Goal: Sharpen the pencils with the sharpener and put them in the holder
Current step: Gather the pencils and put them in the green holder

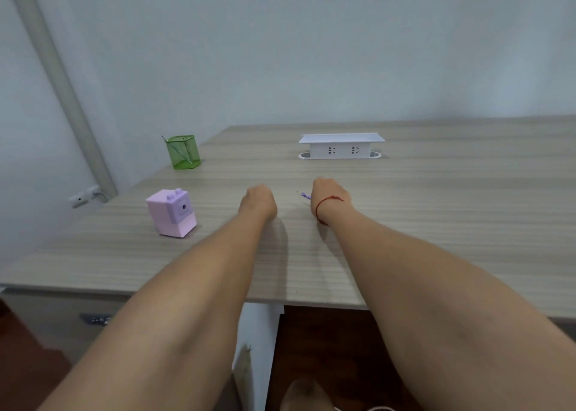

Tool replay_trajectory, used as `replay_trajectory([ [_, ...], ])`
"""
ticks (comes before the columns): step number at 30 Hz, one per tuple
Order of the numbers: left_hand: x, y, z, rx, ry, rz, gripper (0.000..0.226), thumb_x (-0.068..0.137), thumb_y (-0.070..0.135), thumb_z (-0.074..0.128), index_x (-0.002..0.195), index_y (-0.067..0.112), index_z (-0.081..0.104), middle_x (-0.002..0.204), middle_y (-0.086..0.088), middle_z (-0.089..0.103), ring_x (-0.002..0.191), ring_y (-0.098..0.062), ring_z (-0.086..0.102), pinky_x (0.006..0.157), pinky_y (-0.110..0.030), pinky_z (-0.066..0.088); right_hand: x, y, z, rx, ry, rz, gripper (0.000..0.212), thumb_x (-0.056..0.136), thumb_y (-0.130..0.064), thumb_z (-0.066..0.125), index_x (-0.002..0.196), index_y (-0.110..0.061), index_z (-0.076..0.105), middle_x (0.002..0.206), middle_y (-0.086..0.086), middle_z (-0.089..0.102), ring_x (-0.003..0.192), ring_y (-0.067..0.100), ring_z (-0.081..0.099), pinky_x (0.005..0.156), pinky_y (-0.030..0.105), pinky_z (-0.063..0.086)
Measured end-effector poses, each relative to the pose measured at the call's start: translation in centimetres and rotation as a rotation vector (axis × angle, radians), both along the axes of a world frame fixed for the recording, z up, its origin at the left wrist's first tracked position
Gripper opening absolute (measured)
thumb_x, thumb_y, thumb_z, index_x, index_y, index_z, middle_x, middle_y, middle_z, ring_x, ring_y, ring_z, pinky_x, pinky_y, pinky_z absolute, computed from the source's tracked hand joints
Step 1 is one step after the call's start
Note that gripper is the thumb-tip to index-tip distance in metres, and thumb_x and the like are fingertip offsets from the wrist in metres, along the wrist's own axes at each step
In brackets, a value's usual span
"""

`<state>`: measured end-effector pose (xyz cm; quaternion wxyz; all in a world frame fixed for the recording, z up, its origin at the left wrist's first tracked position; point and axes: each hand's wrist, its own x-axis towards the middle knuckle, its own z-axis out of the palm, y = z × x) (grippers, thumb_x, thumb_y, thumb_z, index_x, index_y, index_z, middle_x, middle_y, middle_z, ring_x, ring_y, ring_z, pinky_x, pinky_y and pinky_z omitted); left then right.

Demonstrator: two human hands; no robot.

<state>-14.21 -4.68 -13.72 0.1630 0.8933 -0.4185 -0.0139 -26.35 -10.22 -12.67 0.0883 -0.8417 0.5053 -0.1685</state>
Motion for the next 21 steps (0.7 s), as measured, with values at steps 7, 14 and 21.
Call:
replay_trajectory([
  [7, 4.1, 1.6, 9.3, -0.318, 0.131, 0.016, 0.022, 0.084, -0.007, 0.051, 0.065, 0.002, 0.05, 0.103, -0.024, 0.069, 0.094, -0.033, 0.069, 0.069, -0.034, 0.052, 4.7, -0.3, 5.7, -0.047, -0.071, 0.11, 0.027, 0.093, -0.001, 0.049, 0.116, -0.001, 0.062, 0.118, 0.019, 0.064, 0.109, 0.033, 0.062, 0.08, 0.031, 0.049],
  [14, 14.7, 3.4, 14.3, -0.65, 0.144, 0.146, 0.025, 0.093, 0.015, 0.048, 0.108, -0.001, 0.059, 0.118, -0.021, 0.06, 0.103, -0.037, 0.062, 0.087, -0.037, 0.054, 15.3, -0.1, 11.9, -0.043, -0.337, 0.223, 0.027, 0.09, -0.005, 0.053, 0.11, -0.006, 0.07, 0.113, 0.017, 0.068, 0.106, 0.031, 0.064, 0.081, 0.028, 0.049],
  [21, 25.5, 2.3, 14.1, -0.761, 0.058, 0.164, 0.02, 0.092, 0.017, 0.05, 0.104, 0.004, 0.059, 0.109, -0.017, 0.064, 0.095, -0.031, 0.062, 0.08, -0.032, 0.049, 26.8, -2.7, 13.0, 0.108, -0.608, 0.314, 0.022, 0.083, -0.012, 0.065, 0.104, -0.013, 0.072, 0.108, 0.009, 0.072, 0.102, 0.024, 0.067, 0.086, 0.027, 0.052],
])
